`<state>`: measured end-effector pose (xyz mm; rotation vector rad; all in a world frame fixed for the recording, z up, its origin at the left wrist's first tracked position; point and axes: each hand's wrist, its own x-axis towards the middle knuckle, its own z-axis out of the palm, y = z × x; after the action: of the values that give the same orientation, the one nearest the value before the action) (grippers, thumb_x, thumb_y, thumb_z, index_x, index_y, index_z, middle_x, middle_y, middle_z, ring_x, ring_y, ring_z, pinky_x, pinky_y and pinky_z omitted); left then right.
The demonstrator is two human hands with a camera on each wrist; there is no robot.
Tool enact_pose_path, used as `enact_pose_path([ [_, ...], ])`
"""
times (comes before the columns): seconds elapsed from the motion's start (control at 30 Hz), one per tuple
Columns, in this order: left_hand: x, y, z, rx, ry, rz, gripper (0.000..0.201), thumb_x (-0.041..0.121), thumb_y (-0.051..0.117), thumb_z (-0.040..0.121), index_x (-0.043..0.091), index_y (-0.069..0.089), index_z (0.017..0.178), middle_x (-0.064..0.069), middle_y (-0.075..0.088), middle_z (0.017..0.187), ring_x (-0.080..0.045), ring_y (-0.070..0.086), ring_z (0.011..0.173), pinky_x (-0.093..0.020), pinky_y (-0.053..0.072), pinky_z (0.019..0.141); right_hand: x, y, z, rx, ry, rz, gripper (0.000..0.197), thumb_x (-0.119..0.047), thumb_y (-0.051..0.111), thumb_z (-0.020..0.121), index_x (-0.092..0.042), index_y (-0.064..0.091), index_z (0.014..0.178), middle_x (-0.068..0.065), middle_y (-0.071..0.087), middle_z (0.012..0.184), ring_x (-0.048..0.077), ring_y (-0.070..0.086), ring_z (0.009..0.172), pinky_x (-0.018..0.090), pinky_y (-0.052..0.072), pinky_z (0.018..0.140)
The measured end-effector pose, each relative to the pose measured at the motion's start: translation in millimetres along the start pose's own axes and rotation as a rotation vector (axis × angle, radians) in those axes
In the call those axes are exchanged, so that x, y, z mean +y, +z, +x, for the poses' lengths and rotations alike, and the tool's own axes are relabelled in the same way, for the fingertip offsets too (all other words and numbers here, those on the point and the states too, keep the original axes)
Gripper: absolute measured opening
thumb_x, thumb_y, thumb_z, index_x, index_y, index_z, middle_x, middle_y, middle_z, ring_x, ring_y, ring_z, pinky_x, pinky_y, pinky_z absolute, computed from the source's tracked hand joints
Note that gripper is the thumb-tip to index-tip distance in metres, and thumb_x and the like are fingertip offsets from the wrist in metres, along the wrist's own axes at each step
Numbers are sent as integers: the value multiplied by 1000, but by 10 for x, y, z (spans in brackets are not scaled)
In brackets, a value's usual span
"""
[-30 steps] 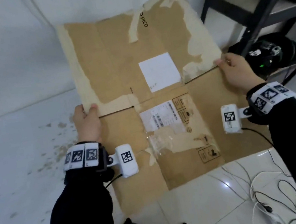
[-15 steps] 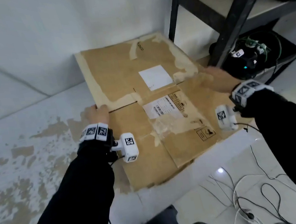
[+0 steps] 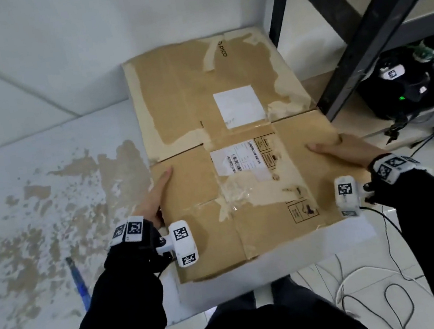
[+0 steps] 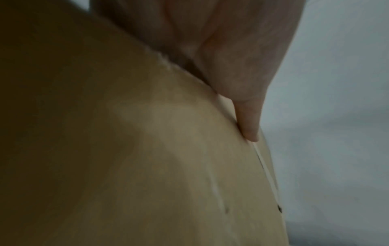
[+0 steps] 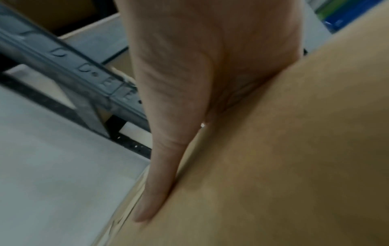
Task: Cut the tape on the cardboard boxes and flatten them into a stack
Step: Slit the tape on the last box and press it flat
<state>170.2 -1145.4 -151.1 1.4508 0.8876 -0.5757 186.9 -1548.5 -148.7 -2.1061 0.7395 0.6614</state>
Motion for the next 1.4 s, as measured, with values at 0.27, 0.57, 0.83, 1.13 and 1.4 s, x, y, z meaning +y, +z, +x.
enact_pose_path([
  [0.27,-85,19,-50,96,44,-33,109,77,74,44,17,52,133,-6,61,126,-26,54,118,-47,36,109,-46,-20,-46,-164,8,301,59,-54,68,75,-11,59,115,8,67,105,24,64,92,33,51,80],
  [0.57,-136,-187,-87,62,40,-21,52,58,64,79,16,65,110,-4,73,92,-21,66,90,-36,50,84,116,258,-181,-161,18,371,94,-67,75,55,-14,51,129,5,65,115,24,64,100,41,51,92],
  [0.83,-129,-154,-86,43,55,-89,40,55,62,82,18,66,98,-3,74,77,-22,66,85,-39,49,91,-106,168,-124,-153,133,439,124,-74,78,33,-10,45,134,7,63,117,25,62,100,38,49,92],
  [1.13,-106,-296,-79,39,63,-155,50,59,64,79,17,66,106,-4,74,79,-21,68,77,-36,51,72,-112,246,-169,-210,151,476,99,-75,72,50,-18,51,128,8,66,111,25,65,97,36,53,79],
  [1.4,-6,-234,-78,55,127,-144,63,70,53,81,18,66,115,-8,72,103,-26,67,94,-43,50,92,-403,68,45,-267,114,566,55,-65,60,76,-17,62,104,8,69,96,22,64,88,38,52,79],
])
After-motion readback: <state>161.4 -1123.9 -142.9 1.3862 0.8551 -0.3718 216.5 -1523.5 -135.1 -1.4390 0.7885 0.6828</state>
